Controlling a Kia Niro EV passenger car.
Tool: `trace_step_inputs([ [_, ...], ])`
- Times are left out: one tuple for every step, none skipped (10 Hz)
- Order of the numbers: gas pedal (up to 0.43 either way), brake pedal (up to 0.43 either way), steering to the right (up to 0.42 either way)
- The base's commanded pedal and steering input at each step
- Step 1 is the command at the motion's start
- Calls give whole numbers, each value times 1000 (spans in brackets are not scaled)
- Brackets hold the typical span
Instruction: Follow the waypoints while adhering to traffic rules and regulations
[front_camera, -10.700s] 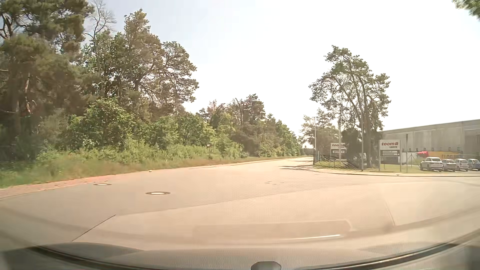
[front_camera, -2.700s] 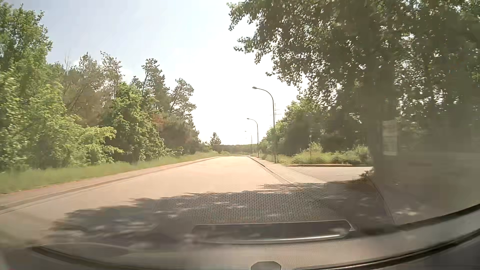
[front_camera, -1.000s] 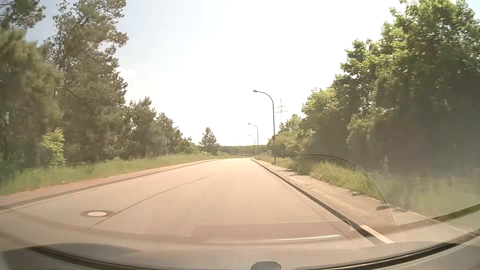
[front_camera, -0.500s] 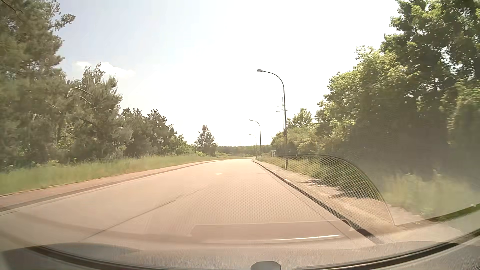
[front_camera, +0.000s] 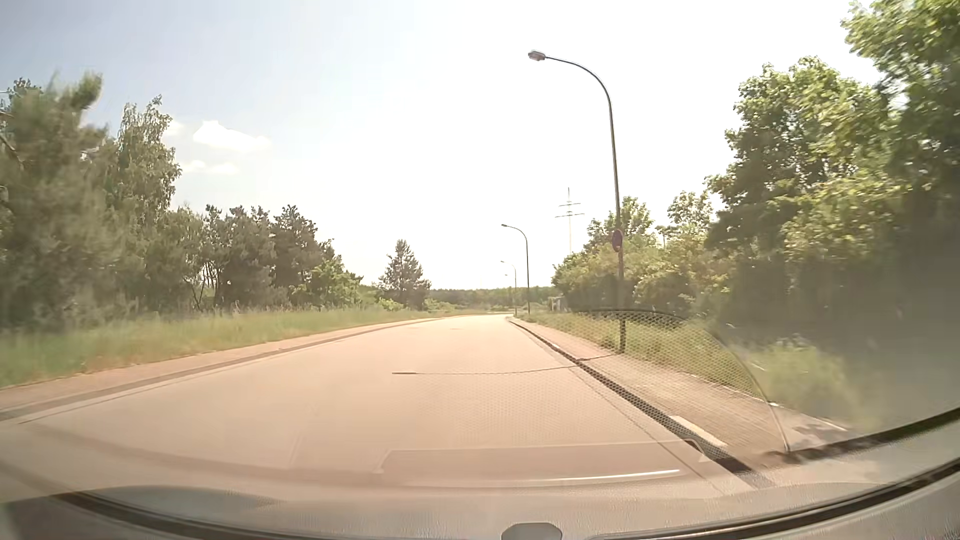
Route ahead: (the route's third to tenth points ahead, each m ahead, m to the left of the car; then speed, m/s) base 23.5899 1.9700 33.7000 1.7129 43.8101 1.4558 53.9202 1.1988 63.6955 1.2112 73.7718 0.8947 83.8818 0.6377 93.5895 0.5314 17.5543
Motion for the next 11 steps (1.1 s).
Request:
trace_step_inputs([
  [150, 0, -1],
  [150, 0, -1],
  [150, 0, -1],
  [150, 0, -1],
  [150, 0, -1],
  [150, 0, -1],
  [150, 0, -1],
  [150, 0, -1],
  [150, 0, -1],
  [150, 0, 1],
  [150, 0, 2],
])
